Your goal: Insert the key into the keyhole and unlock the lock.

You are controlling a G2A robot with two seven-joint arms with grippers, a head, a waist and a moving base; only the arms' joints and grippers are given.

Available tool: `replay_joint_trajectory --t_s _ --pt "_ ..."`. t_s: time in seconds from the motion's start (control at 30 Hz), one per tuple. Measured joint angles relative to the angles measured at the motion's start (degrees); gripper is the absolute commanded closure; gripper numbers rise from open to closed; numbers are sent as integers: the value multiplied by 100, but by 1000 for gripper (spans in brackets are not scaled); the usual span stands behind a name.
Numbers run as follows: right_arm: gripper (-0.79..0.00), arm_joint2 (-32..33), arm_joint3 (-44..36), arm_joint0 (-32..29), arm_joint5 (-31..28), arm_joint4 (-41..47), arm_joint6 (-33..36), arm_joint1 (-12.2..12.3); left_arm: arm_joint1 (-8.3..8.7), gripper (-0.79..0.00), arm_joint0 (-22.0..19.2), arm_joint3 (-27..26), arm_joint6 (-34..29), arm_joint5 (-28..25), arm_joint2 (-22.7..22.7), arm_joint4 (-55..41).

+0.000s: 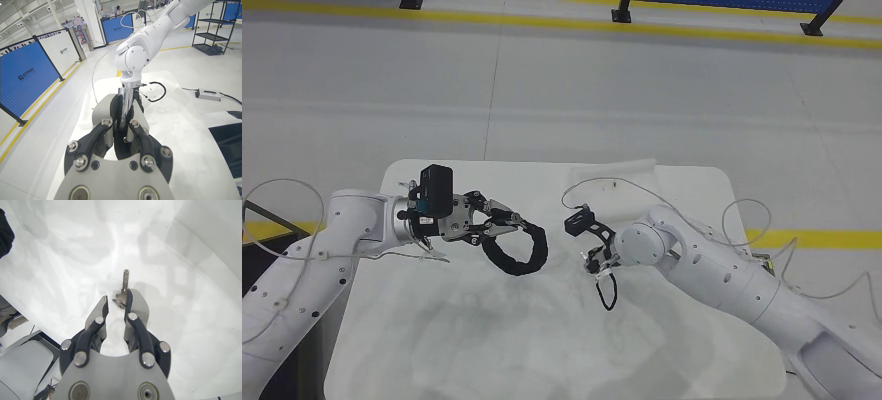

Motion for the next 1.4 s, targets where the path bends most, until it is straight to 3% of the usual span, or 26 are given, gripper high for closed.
replay_joint_trajectory --t_s 0.13,0.27,0.33,0.47,0.63,1.0,1.27,1.4 --pt "-28 53 -17 -58 -23 -66 49 -17 0 0 -6 3 -1 0 4 -4" --pt "-31 124 -94 -124 -112 -116 102 -27 -1 0 -17 11 -3 0 9 -11" --pt "-58 157 -139 -152 -151 -130 127 -32 -1 0 -24 17 -1 0 11 -13" --pt "-246 222 -183 -215 -209 -162 168 -52 6 0 -39 36 12 0 -1 -9" --pt "-268 318 -95 -279 -286 -63 61 -105 20 0 -36 39 12 0 -24 4" --pt "-157 350 126 -311 -468 -48 78 -291 44 0 12 39 -2 0 -59 -12" --pt "0 433 98 -376 -473 -189 163 -344 49 0 39 33 -14 0 -93 -14" --pt "0 475 20 -408 -449 -229 204 -372 49 0 49 46 -23 0 -108 -27"
